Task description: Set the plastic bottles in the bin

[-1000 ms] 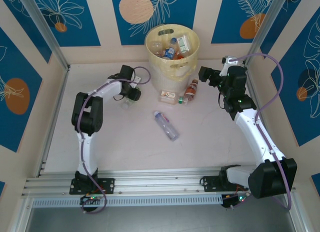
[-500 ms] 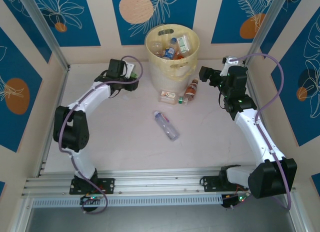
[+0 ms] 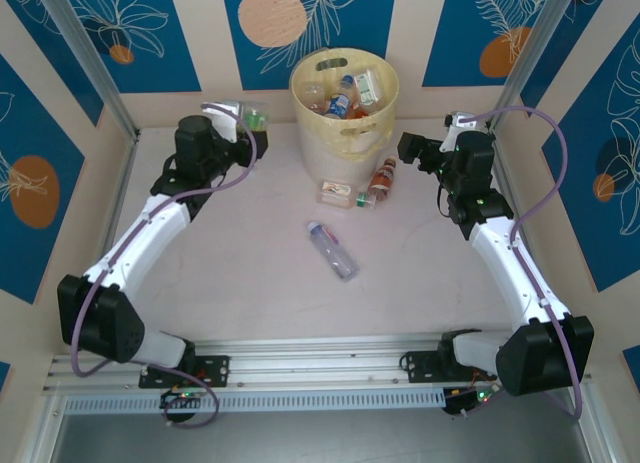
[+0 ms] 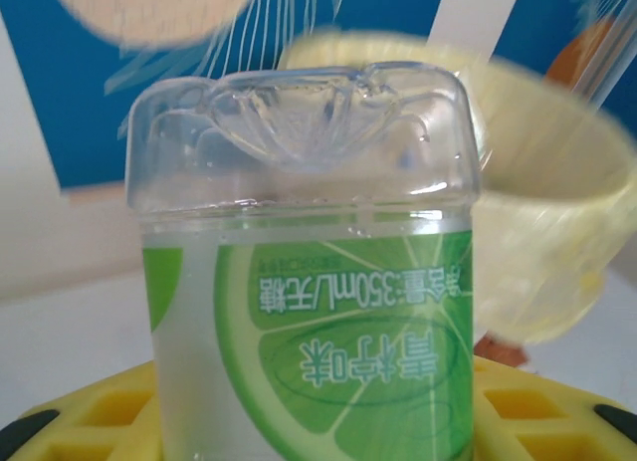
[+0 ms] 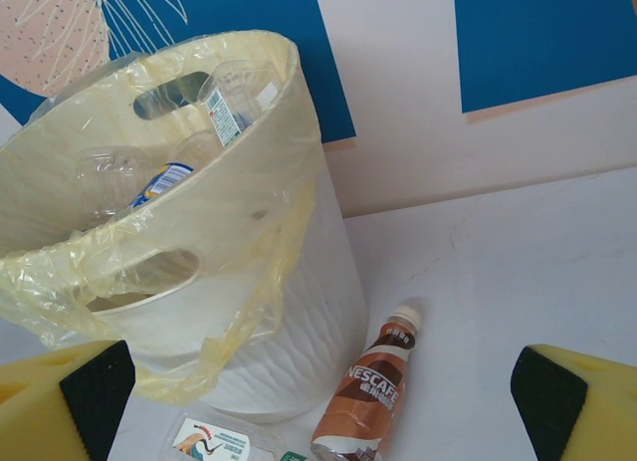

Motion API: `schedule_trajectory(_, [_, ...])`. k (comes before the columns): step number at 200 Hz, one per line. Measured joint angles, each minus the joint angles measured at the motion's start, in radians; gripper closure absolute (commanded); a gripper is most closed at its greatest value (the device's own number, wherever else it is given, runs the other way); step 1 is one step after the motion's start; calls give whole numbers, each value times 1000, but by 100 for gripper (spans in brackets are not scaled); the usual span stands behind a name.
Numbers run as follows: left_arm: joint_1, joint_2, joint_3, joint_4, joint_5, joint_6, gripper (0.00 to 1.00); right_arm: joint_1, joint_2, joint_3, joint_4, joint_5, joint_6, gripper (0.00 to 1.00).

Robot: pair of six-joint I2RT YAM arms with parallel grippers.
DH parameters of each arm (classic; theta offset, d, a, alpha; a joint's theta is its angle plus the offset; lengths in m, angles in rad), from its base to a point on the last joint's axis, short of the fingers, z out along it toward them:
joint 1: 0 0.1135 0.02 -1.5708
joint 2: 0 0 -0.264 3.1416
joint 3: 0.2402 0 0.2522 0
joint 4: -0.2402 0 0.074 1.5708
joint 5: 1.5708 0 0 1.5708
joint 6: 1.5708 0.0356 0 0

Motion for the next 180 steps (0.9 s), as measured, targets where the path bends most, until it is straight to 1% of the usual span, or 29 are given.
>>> schedule_trajectory(21, [-3, -16, 5, 88, 16, -8, 57, 0, 0, 0, 0, 0, 0, 1])
schedule_trajectory(38, [-5, -14, 27, 110, 14, 0, 58, 0, 0, 0, 0, -2, 0, 1])
schedule_trajectory(58, [-5, -2, 85, 128, 6, 12, 59, 0, -1, -4, 0, -3, 0, 1])
schedule_trajectory(86, [-6, 34, 169, 222, 8, 10, 59, -1, -1, -13, 0, -3, 0, 1])
schedule_trajectory(129, [-22, 190, 349, 292, 23, -20, 58, -2, -2, -14, 0, -13, 4, 1])
schedule_trajectory(153, [-43, 294, 462, 275, 53, -24, 59, -2, -5, -16, 3, -35, 3, 1])
schedule_trajectory(180, [-80, 392, 579, 220, 85, 6, 59, -2, -20, -29, 15, -103, -1, 1])
